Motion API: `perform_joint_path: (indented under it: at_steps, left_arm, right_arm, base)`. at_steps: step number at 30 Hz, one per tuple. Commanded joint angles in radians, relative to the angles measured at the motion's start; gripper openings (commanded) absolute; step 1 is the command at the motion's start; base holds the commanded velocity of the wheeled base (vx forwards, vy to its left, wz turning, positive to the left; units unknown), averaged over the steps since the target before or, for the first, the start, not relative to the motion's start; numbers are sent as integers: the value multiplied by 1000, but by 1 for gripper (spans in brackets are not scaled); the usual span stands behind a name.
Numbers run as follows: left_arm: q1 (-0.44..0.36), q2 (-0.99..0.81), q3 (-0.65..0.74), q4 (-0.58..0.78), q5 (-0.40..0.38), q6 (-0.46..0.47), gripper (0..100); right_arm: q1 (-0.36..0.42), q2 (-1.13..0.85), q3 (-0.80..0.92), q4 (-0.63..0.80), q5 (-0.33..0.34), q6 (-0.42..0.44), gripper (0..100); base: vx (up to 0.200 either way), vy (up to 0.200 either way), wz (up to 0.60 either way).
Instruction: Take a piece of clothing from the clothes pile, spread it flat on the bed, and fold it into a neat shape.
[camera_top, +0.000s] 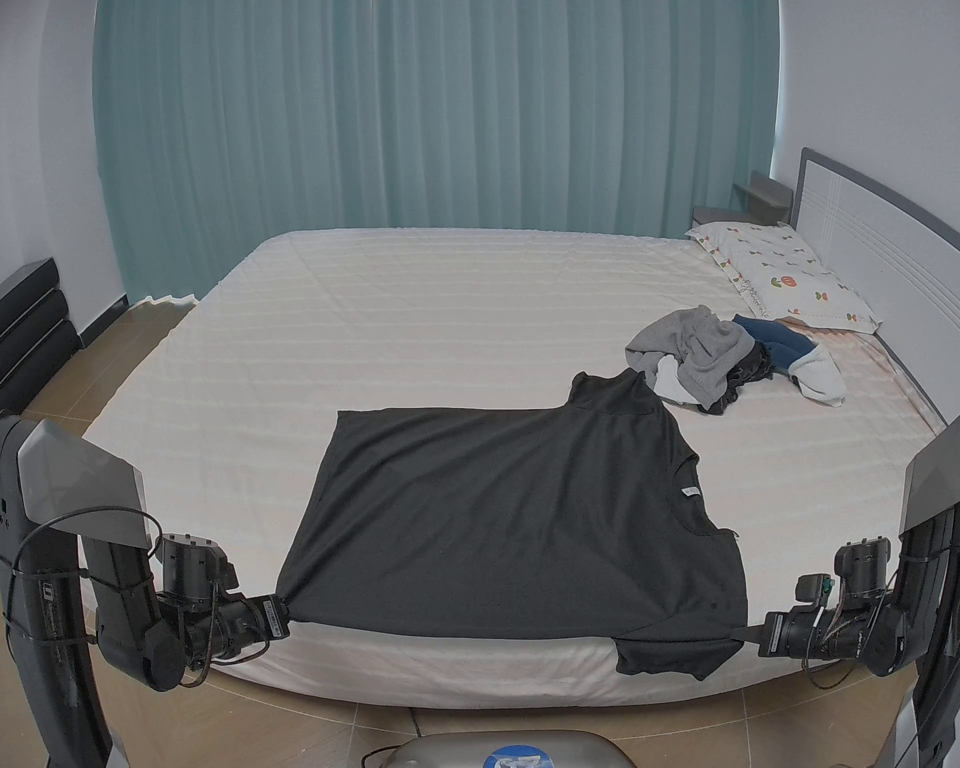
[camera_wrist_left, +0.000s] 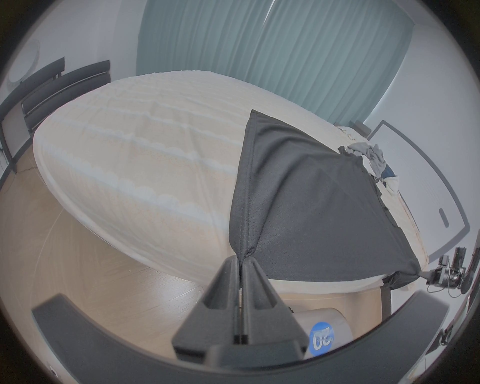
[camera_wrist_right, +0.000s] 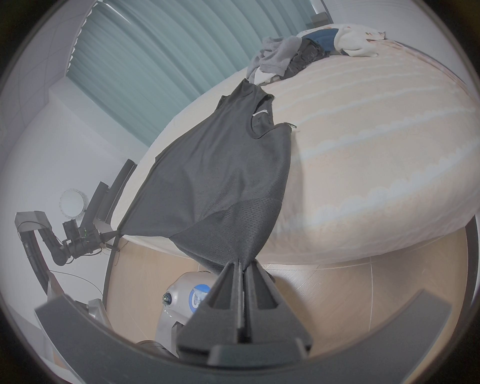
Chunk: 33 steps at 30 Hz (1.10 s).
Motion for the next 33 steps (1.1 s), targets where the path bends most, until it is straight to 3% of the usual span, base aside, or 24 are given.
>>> perform_joint_path:
  at_steps: [1,9,16,22,33]
  left_arm:
    - [0,-33,43,0,2,26,0]
    - [0,-36,86,-2,2,63,0]
    - [0,-54,112,-3,3,67,0]
    - [0,-65,173,-5,3,136,0]
    - [-5,-105,188,-3,3,136,0]
  right_arm:
    - [-8,1,42,-20,3,-3,0]
    - [-18,-31,42,52,3,-23,0]
    - [-38,-119,42,236,3,-110,0]
    - [-63,-202,42,368,3,-170,0]
    - [-86,-265,36,433,5,-210,0]
  base:
    - [0,0,0]
    - [0,0,0]
    - [0,0,0]
    - [0,0,0]
    - [0,0,0]
